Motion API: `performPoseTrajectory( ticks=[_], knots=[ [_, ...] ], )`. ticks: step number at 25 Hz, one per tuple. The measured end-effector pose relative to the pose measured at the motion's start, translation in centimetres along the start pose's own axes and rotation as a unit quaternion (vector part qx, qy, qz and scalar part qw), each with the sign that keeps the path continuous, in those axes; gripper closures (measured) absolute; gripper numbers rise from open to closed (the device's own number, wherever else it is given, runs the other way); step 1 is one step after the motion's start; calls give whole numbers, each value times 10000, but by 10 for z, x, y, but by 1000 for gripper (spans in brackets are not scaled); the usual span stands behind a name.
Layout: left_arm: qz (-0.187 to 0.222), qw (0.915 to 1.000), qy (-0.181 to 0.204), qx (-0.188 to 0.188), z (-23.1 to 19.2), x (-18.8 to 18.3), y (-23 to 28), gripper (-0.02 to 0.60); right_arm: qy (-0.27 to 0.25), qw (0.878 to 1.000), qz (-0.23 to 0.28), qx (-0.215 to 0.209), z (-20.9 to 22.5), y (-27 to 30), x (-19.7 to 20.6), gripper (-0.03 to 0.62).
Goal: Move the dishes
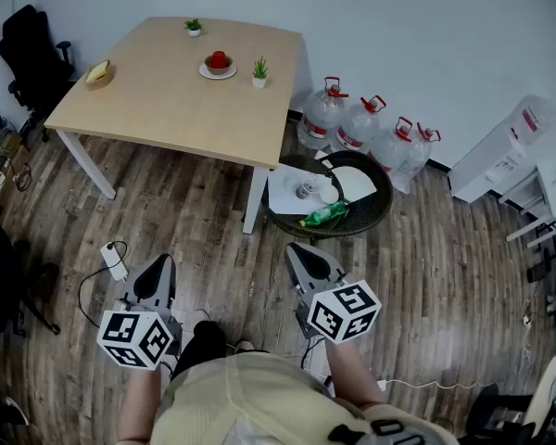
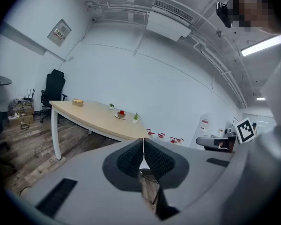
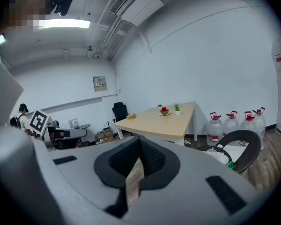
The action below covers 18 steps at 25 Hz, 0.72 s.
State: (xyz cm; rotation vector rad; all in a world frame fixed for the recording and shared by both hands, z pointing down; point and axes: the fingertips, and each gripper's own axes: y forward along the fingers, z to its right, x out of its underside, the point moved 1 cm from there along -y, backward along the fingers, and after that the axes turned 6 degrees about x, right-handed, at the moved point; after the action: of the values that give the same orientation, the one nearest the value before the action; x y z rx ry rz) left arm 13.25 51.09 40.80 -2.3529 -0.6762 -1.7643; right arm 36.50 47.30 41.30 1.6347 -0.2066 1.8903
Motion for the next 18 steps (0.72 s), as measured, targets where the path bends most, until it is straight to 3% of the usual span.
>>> performPoseTrajectory(
  ticks=[6, 11, 18],
  knots=[
    [-8, 10000, 18, -31, -29, -13, 11, 561, -82, 10000, -23, 34, -8, 33, -13, 580],
    [31, 9996, -175, 217, -49, -15, 23, 561, 41, 9999, -80, -82, -15, 59, -18, 580],
    [-72, 9989, 149, 445, -80, -27, 37, 561, -15, 9997, -103, -217, -38, 101, -29, 577]
  ],
)
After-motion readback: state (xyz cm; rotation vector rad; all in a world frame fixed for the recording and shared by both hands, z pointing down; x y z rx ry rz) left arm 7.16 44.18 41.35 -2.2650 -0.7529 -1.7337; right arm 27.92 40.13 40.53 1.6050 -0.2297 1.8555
